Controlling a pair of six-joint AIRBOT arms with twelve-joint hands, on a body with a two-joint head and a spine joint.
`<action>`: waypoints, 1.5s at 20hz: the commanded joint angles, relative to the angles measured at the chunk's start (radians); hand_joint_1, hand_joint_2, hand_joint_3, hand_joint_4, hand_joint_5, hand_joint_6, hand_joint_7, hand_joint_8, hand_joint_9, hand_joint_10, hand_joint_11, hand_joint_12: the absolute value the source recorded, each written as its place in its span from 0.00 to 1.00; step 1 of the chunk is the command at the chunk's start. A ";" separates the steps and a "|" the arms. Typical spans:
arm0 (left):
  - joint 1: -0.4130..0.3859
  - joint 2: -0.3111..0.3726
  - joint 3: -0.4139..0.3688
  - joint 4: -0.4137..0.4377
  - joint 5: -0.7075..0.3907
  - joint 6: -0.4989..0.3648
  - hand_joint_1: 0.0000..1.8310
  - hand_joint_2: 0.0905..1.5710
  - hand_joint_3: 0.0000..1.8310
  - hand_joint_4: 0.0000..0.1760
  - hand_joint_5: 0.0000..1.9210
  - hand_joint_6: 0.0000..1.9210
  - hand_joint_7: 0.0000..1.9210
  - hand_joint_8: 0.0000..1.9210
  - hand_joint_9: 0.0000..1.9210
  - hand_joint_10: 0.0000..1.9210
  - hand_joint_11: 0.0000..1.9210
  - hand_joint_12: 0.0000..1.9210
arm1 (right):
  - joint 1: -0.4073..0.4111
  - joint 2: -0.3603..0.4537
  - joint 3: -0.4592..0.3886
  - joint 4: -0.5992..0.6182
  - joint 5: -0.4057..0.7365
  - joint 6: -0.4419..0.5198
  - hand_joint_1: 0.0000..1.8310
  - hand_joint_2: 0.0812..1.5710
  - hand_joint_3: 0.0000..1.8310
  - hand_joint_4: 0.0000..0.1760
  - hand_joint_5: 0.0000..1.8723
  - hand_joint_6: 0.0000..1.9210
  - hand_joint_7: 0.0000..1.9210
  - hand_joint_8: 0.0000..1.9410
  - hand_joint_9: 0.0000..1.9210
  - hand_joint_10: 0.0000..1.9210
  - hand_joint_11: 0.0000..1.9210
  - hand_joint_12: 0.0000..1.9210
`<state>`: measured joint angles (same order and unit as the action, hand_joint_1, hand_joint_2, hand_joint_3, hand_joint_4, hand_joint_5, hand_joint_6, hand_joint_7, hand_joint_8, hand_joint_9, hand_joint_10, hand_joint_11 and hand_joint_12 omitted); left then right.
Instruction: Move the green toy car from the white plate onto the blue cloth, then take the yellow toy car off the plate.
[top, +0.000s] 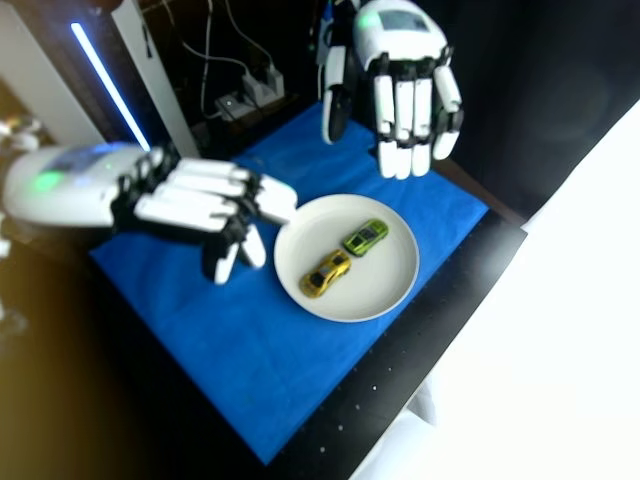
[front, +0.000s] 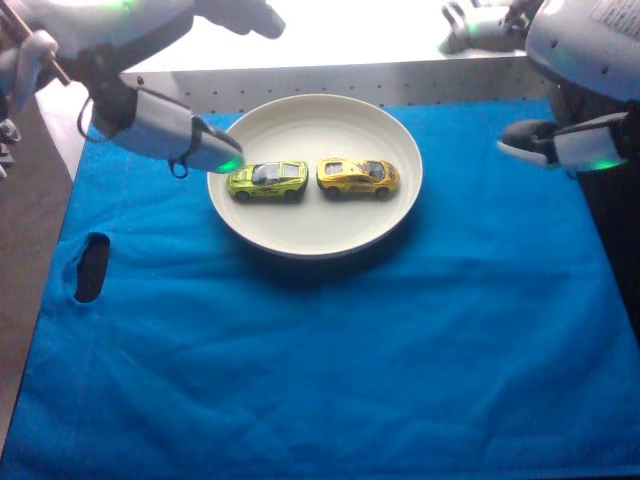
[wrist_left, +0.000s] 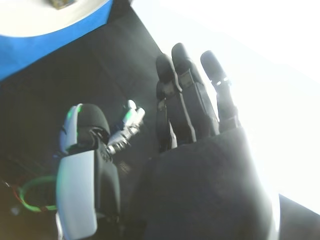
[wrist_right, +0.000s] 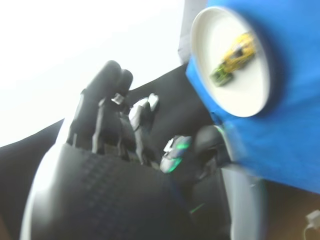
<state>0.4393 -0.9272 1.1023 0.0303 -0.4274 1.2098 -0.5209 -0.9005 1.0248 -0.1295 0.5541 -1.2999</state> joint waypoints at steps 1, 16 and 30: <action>-0.015 -0.003 0.007 -0.009 -0.087 -0.001 0.44 0.57 0.01 0.42 0.27 0.03 0.33 0.02 0.22 0.30 0.00 0.83 | 0.012 0.000 0.004 0.008 0.107 -0.006 0.56 0.44 0.13 0.00 0.43 0.03 0.47 0.05 0.34 0.45 0.19 0.90; -0.073 -0.137 0.118 0.036 0.097 0.000 0.48 0.54 0.00 0.00 0.30 0.00 0.35 0.00 0.29 0.10 0.00 0.75 | 0.012 -0.019 0.027 0.019 0.078 -0.006 0.56 0.55 0.03 0.00 0.30 0.00 0.36 0.02 0.15 0.52 0.00 0.95; -0.065 -0.252 0.220 0.037 0.230 0.024 0.57 0.54 0.00 0.00 0.33 0.00 0.41 0.01 0.34 0.23 0.12 0.76 | 0.012 -0.019 0.027 0.022 0.077 -0.006 0.58 0.59 0.00 0.00 0.29 0.00 0.33 0.01 0.09 0.67 0.01 1.00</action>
<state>0.3813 -1.1755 1.3205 0.0673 -0.0978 1.2327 -0.5209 -0.9180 1.0492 -0.1158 0.5144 -1.2999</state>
